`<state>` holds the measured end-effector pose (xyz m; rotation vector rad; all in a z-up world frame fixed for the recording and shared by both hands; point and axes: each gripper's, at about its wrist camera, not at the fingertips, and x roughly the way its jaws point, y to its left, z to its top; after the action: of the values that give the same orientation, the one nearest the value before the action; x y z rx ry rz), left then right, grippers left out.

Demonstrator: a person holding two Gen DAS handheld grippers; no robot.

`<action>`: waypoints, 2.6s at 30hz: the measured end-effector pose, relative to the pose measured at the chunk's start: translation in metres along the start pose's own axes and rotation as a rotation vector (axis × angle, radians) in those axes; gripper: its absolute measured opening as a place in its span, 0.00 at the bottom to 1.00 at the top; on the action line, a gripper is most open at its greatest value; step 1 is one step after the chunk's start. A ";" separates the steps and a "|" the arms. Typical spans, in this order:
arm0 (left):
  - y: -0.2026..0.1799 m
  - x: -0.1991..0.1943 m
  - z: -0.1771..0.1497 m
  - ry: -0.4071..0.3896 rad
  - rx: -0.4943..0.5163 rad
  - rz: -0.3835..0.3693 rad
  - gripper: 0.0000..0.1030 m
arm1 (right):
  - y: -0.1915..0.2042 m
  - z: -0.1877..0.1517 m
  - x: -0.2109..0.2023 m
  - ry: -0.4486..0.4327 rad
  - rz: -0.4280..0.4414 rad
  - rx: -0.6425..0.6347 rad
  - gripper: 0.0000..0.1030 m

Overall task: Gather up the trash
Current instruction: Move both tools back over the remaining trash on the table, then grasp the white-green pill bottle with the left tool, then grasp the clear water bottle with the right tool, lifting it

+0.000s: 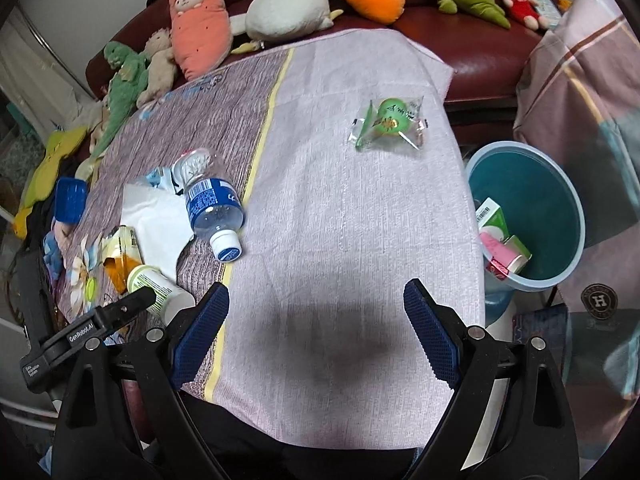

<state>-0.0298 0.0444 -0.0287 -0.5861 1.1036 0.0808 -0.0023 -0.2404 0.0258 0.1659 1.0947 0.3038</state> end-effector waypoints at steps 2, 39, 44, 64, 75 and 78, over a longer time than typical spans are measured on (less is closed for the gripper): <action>0.001 0.004 0.001 -0.003 -0.028 0.004 0.92 | -0.001 0.000 0.003 0.005 0.002 0.001 0.83; 0.011 0.017 0.011 -0.012 0.343 -0.061 0.58 | 0.061 0.063 0.065 0.107 0.050 -0.072 0.83; 0.010 0.029 0.014 -0.020 0.343 -0.074 0.60 | 0.069 0.062 0.076 0.130 0.046 -0.079 0.83; 0.032 0.040 0.043 0.021 0.386 -0.177 0.55 | 0.130 0.107 0.163 0.260 0.126 -0.180 0.69; 0.033 0.049 0.045 0.048 0.382 -0.157 0.55 | 0.121 0.104 0.180 0.283 0.187 -0.150 0.64; 0.028 0.045 0.042 0.042 0.386 -0.142 0.55 | 0.109 0.105 0.161 0.252 0.198 -0.117 0.64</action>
<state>0.0154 0.0788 -0.0651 -0.3182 1.0792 -0.2645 0.1414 -0.0840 -0.0325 0.1343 1.3090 0.5772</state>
